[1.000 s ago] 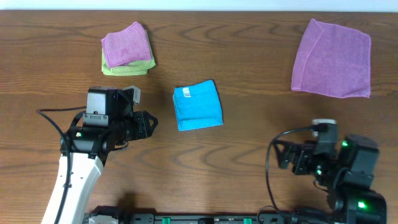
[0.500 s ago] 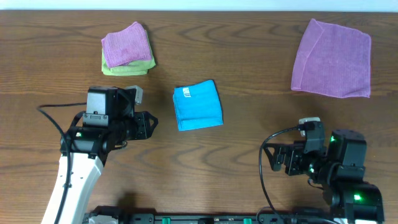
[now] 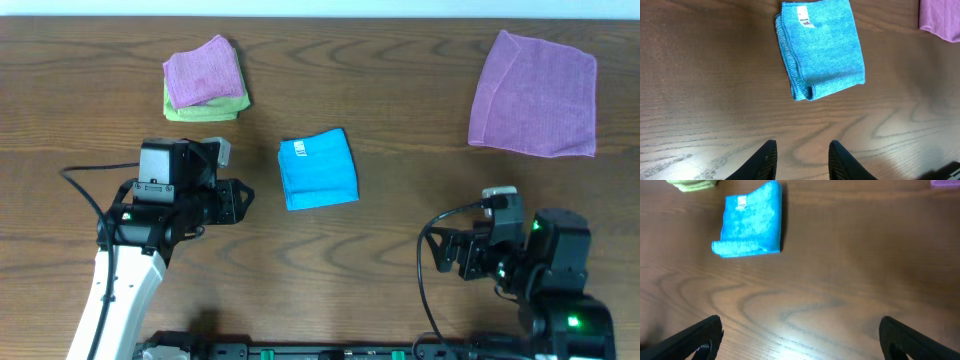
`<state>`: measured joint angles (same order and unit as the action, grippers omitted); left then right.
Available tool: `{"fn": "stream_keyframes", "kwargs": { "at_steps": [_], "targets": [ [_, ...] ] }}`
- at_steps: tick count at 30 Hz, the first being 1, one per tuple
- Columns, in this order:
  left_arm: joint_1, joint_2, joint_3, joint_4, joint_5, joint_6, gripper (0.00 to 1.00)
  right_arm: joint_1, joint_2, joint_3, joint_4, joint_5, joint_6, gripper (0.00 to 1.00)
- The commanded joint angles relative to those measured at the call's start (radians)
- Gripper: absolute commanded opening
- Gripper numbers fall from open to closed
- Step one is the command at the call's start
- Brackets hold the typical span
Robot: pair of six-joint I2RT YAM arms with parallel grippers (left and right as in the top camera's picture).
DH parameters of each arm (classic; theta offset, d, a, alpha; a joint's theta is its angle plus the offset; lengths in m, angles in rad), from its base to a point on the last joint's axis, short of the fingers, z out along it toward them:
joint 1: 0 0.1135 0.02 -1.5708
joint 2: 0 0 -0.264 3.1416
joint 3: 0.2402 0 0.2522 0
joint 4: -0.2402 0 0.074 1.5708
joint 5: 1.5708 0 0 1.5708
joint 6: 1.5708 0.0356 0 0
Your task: Fold the cloth
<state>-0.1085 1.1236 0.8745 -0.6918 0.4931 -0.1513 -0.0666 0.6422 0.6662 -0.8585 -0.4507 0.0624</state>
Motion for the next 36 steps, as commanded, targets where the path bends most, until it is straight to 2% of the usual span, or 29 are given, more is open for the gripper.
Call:
{"fn": "stream_keyframes", "kwargs": {
  "at_steps": [1,12,19,20,21,23,24,28,32,36],
  "targets": [
    [-0.004,-0.006,0.000,0.000,-0.006,0.024,0.35,0.010,-0.099,-0.090,0.098,-0.001,0.011,0.99],
    [-0.004,-0.005,0.000,-0.001,-0.006,0.024,0.35,0.001,-0.403,-0.410,0.163,-0.001,0.011,0.99],
    [-0.004,-0.005,0.000,-0.003,-0.006,0.024,0.36,-0.040,-0.484,-0.467,0.164,-0.001,0.011,0.99],
    [-0.004,-0.005,0.000,-0.003,-0.006,0.024,0.38,-0.039,-0.483,-0.467,0.162,-0.001,0.011,0.99],
    [-0.004,-0.005,0.000,-0.003,-0.006,0.024,0.45,-0.040,-0.483,-0.467,0.162,-0.001,0.011,0.99],
    [-0.004,-0.005,0.000,-0.003,-0.006,0.024,0.82,-0.039,-0.483,-0.467,0.161,-0.001,0.011,0.99],
    [-0.004,-0.005,0.000,-0.003,-0.006,0.024,0.95,-0.039,-0.483,-0.467,0.160,-0.001,0.011,0.99],
    [-0.004,-0.005,0.000,-0.004,-0.004,-0.033,0.95,-0.039,-0.483,-0.467,0.159,-0.001,0.011,0.99],
    [-0.004,-0.005,0.000,-0.004,-0.005,-0.242,0.95,-0.039,-0.483,-0.467,0.159,-0.001,0.011,0.99],
    [-0.004,-0.005,0.000,-0.004,-0.007,-0.261,0.95,-0.039,-0.483,-0.467,0.159,-0.001,0.011,0.99]
  ]
}}
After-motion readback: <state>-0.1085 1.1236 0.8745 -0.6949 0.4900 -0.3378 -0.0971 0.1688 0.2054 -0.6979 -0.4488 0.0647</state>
